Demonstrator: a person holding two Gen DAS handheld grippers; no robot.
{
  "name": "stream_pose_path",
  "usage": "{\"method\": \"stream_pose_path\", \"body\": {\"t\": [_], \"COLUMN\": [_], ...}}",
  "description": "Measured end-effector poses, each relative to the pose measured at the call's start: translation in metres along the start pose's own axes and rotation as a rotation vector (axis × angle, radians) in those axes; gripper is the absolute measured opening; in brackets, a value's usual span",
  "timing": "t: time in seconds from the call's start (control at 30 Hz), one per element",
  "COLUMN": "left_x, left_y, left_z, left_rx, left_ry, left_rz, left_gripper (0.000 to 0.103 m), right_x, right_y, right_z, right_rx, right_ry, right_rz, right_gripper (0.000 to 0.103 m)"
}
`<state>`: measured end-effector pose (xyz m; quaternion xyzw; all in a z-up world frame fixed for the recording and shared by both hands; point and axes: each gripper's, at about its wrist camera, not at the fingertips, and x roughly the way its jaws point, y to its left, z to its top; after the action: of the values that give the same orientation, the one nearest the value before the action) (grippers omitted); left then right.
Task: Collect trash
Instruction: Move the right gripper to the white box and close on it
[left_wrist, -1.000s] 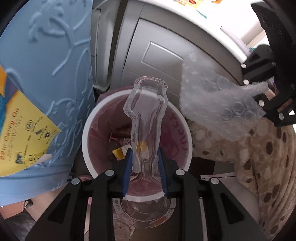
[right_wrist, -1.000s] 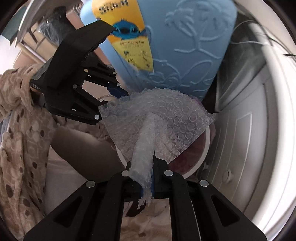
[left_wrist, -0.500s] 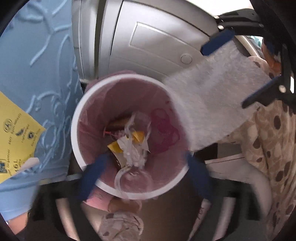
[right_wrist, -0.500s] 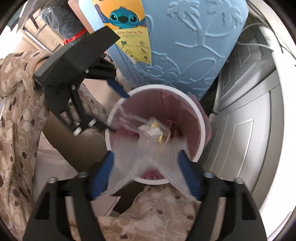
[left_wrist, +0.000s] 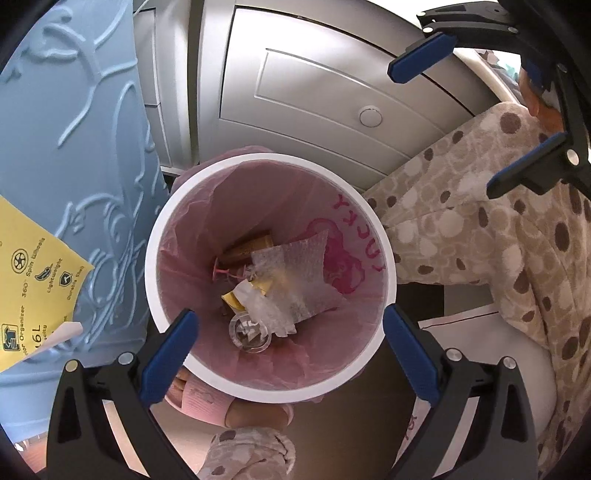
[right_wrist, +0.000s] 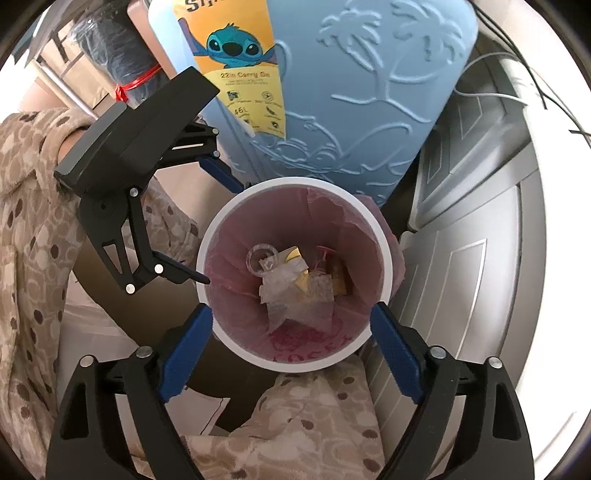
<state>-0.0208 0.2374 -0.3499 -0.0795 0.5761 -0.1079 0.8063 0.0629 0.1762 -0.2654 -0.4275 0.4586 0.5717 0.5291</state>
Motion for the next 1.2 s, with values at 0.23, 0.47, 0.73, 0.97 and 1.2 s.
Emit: {"method": "stream_pose_path", "body": {"t": [0.23, 0.47, 0.73, 0.97, 1.2], "left_x": [-0.001, -0.025, -0.084, -0.137, -0.157], "left_y": [0.0, -0.012, -0.053, -0.082, -0.106], "left_z": [0.001, 0.003, 0.014, 0.023, 0.017], "left_rx": [-0.014, -0.041, -0.067, -0.222, -0.302], "left_ry": [0.01, -0.015, -0.108, -0.255, -0.341], "left_rz": [0.021, 0.066, 0.191, 0.163, 0.182], "left_gripper": [0.098, 0.098, 0.098, 0.098, 0.098], "right_x": [0.001, -0.024, -0.091, -0.145, -0.164], "right_y": [0.001, 0.01, 0.03, 0.026, -0.022], "right_z": [0.001, -0.002, -0.017, -0.053, -0.104], "right_rx": [0.004, 0.012, 0.082, 0.197, 0.587], "right_ry": [0.0, -0.055, -0.217, -0.333, -0.35], "right_rz": [-0.05, -0.064, -0.084, -0.169, -0.354], "right_gripper": [0.093, 0.093, 0.096, 0.096, 0.096]}}
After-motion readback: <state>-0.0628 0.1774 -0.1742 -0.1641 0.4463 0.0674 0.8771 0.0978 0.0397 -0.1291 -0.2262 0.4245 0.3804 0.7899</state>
